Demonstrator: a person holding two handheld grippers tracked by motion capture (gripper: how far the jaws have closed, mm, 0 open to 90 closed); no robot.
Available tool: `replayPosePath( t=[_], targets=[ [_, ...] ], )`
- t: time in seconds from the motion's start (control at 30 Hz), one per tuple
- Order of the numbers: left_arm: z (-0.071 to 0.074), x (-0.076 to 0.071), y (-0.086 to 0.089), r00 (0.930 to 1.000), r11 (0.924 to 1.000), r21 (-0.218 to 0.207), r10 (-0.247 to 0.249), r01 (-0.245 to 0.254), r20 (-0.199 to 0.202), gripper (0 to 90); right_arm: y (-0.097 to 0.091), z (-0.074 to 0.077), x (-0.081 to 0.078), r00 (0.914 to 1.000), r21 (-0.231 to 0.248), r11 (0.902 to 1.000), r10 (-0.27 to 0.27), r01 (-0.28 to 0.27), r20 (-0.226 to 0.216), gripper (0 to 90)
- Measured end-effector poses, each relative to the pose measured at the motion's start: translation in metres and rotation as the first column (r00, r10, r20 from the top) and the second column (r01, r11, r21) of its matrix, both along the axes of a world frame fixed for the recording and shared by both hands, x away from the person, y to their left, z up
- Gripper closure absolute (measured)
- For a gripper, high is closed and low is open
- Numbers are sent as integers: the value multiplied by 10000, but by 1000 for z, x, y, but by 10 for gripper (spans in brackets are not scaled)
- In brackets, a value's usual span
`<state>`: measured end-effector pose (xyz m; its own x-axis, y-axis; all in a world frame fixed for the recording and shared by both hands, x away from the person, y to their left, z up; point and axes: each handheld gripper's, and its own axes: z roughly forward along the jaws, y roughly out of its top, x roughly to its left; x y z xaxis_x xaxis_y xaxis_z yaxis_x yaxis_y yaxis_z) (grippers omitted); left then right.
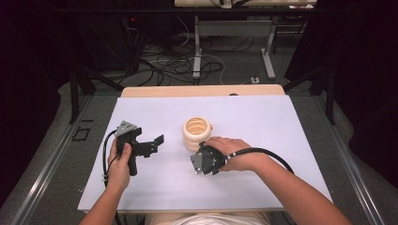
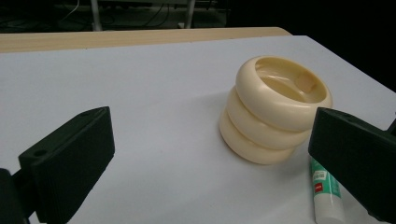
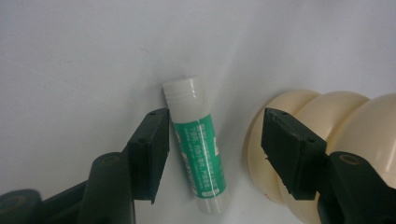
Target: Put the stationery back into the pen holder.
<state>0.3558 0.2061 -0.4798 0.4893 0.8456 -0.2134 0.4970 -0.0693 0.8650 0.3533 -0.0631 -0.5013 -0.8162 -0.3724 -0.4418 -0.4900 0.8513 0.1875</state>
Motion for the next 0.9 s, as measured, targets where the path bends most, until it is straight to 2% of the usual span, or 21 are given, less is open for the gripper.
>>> replayPosePath(
  t=[0.1,0.17,0.23,0.3,0.33,0.4,0.43,0.47,0.53,0.6,0.63,0.67,0.77,0.8,0.83,0.9],
  targets=[
    [0,0,0,10000,10000,-10,-7,7,2,3,2,-3,-1,9998,-225,9995,208,-209,-52,440],
    [0,0,0,10000,10000,-20,-9,9,-4,3,3,-4,-1,9996,-569,9980,255,-259,-78,451],
    [0,0,0,10000,10000,8,-28,28,-12,3,4,-7,-1,9994,-526,9980,341,-340,-2,455],
    [0,1,0,10000,10000,5,-31,31,8,3,5,-8,0,9991,-797,9960,413,-408,45,462],
    [0,1,0,10000,10000,-4,-33,33,-10,3,6,-10,0,9991,-720,9967,390,-377,166,465],
    [0,1,0,10000,10000,-7,-40,40,-16,3,8,-11,2,9984,-1184,9915,558,-549,42,473],
    [0,1,-1,10000,10000,3,-48,48,-16,3,6,-16,1,9976,-669,9969,450,-414,534,478],
    [0,1,-1,10000,10000,13,-55,55,-13,3,8,-15,2,9979,-1066,9927,596,-567,245,484],
    [0,1,-1,10000,10000,1,-57,57,-37,3,8,-17,3,9973,-1309,9893,682,-642,258,497],
    [0,0,-1,10000,10000,7,-55,55,-33,3,8,-18,4,9963,-1463,9871,731,-658,451,502],
    [0,0,-1,10000,10000,7,-57,57,-30,3,8,-20,5,9965,-1379,9883,714,-649,426,505],
    [0,1,-1,10000,10000,11,-61,61,-4,3,8,-19,6,9967,-1560,9855,735,-673,344,505],
    [0,0,-1,10000,10000,-28,-23,23,-7,3,7,-21,7,9959,-1404,9879,746,-667,520,509],
    [0,0,-1,10000,10000,-20,-25,25,-6,3,8,-21,8,9956,-1587,9848,790,-702,497,511],
    [-1,0,-1,10000,10000,-14,-24,24,-7,3,7,-22,8,9955,-1465,9866,803,-721,505,512],
    [-1,0,0,10000,10000,0,-32,32,-25,3,7,-22,9,9947,-1518,9853,869,-778,543,516]
  ],
)
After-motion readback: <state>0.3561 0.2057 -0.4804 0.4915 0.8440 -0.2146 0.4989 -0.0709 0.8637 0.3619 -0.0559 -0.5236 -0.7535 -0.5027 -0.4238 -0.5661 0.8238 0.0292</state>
